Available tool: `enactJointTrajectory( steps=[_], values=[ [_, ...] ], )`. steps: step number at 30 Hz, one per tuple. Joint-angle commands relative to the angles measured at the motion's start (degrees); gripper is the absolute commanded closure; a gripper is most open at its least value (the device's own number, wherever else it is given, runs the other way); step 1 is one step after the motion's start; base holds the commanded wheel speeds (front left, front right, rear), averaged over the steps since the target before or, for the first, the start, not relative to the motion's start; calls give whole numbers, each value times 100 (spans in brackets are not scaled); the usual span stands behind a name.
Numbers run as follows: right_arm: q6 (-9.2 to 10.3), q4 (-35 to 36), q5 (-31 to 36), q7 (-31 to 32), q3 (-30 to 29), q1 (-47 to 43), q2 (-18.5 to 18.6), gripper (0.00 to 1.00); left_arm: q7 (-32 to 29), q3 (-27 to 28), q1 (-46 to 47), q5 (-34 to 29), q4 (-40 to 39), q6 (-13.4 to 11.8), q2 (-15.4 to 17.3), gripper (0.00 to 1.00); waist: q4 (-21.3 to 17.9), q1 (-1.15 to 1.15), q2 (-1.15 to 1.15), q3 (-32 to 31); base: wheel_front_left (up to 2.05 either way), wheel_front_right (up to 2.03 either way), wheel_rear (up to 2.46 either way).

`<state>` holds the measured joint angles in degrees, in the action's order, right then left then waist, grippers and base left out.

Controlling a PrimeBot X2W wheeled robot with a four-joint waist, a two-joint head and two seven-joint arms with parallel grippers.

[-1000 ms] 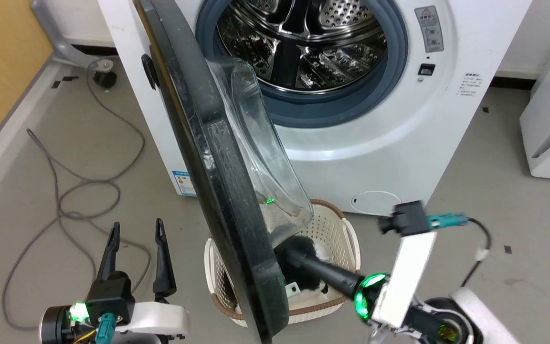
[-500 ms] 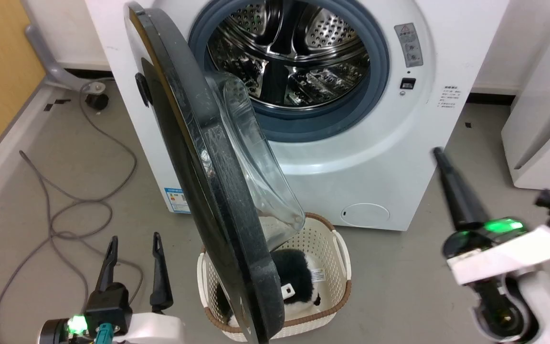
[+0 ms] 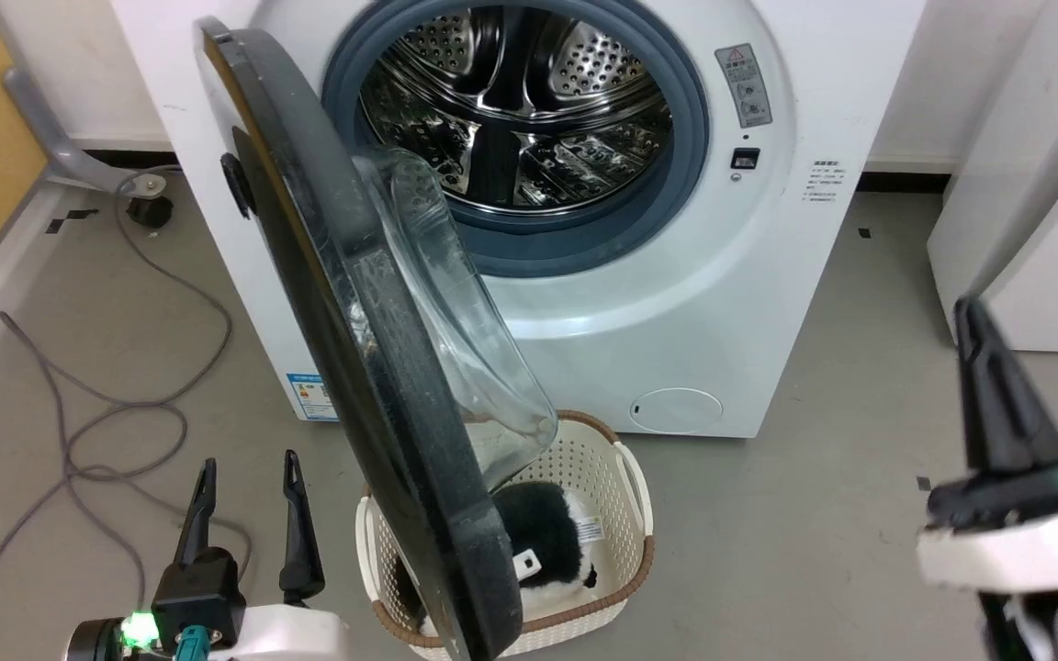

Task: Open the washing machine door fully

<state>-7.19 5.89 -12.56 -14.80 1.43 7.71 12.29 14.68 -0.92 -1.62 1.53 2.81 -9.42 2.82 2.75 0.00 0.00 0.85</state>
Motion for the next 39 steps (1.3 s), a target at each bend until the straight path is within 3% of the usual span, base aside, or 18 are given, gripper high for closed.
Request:
enactJointTrajectory(
  steps=[1, 14, 15, 16, 29, 30, 31, 39],
  values=[
    [-30, 6, 123, -18, -34, -221, -133, 100, 32, 15, -65, -27, -25, 4, 7, 0, -21, 0, 0, 1, 0, 0, 0],
    [-30, -365, 695, -19, -294, -1055, -741, 100, 32, -15, -79, -11, 3, -10, 7, 0, -79, 0, 0, -39, 0, 0, 0],
    [-30, -406, 693, -19, -290, -1094, -773, 55, 32, -15, -87, -10, 8, -9, 7, 0, -87, 0, 0, -46, 0, 0, 0],
    [-30, -434, 701, -19, -311, -1116, -799, 0, 32, -16, -95, -10, 12, -9, 7, 0, -94, 0, 0, -51, 0, 0, 0],
    [-30, -555, 812, -19, -437, -1216, -925, 0, 32, 21, -10, -8, -172, -3, 11, 0, -48, 0, 0, -81, 0, 0, 0],
    [-30, -550, 796, -19, -446, -1219, -928, 0, 32, 50, 21, -23, -251, -17, 19, 57, -41, 0, 0, -82, 0, 0, 0],
    [-30, -559, 744, -19, -454, -1227, -932, 0, 32, 81, 50, -20, -341, -27, 20, 100, -34, 0, 0, -85, 0, 0, 0],
    [-30, -562, 446, -19, -513, -1240, -939, 0, 32, 146, 390, -105, -1259, 9, 105, 100, 15, 0, 0, -107, 0, 0, 0]
  ],
)
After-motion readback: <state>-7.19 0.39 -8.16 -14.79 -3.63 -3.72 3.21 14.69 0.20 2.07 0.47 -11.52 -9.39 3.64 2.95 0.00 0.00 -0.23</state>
